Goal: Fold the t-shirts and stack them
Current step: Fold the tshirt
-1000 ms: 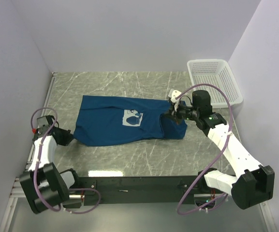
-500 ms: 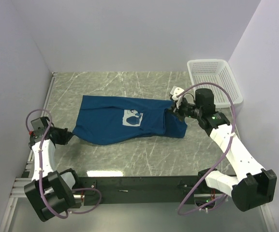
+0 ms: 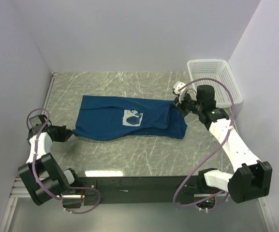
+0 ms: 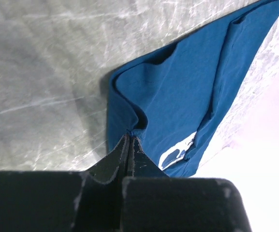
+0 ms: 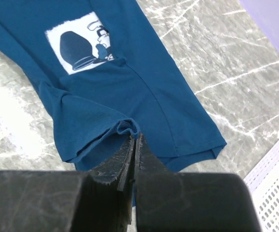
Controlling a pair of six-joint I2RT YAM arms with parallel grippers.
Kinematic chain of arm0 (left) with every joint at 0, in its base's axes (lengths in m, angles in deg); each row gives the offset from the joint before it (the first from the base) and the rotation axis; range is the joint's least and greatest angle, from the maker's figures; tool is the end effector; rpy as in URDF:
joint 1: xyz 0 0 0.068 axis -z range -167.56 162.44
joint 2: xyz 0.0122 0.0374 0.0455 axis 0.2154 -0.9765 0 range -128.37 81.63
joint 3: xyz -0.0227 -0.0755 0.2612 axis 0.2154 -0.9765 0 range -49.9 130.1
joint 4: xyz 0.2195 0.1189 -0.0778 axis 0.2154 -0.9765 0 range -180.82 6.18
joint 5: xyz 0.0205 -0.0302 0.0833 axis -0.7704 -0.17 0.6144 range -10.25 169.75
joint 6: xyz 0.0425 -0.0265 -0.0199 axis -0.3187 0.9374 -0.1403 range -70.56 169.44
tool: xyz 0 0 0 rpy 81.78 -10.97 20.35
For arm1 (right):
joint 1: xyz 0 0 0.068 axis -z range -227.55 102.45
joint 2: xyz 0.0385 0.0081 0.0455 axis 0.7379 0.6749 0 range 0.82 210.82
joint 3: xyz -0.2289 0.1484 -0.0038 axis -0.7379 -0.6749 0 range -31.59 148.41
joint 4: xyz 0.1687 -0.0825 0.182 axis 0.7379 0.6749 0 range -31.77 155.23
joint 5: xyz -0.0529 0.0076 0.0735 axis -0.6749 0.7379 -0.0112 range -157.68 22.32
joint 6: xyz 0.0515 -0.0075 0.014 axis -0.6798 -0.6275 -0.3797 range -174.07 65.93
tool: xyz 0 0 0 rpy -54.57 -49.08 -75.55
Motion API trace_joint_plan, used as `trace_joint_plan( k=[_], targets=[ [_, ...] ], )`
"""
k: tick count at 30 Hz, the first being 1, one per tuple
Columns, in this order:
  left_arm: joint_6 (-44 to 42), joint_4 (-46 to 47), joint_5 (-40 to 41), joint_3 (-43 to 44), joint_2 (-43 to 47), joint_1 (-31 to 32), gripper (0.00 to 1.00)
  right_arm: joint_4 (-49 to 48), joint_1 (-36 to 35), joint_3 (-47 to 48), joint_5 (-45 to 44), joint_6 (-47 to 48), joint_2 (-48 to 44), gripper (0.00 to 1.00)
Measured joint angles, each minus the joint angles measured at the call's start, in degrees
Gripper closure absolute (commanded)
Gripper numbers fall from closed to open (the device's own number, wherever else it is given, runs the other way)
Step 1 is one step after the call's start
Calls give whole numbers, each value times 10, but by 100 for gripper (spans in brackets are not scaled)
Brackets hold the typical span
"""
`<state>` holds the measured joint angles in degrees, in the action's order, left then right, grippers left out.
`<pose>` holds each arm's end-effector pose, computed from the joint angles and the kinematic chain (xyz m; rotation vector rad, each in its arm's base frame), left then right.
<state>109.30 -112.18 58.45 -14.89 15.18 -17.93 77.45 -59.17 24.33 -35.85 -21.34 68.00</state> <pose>0.1867 0.0944 0.1863 -1.7822 1.9649 -0.6638 0.2504 0.0707 0.3150 -1.0609 1.7356 0.3525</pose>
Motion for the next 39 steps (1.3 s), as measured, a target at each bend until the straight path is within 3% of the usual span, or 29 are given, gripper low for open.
trace_joint_plan(
  k=[27, 39],
  targets=[
    [6, 55, -42, 124, -181, 1, 99, -21, 19, 41, 4, -3, 65, 100],
    [14, 80, -43, 164, -246, 53, 99, -21, 23, 41, 2, -3, 80, 100]
  ],
)
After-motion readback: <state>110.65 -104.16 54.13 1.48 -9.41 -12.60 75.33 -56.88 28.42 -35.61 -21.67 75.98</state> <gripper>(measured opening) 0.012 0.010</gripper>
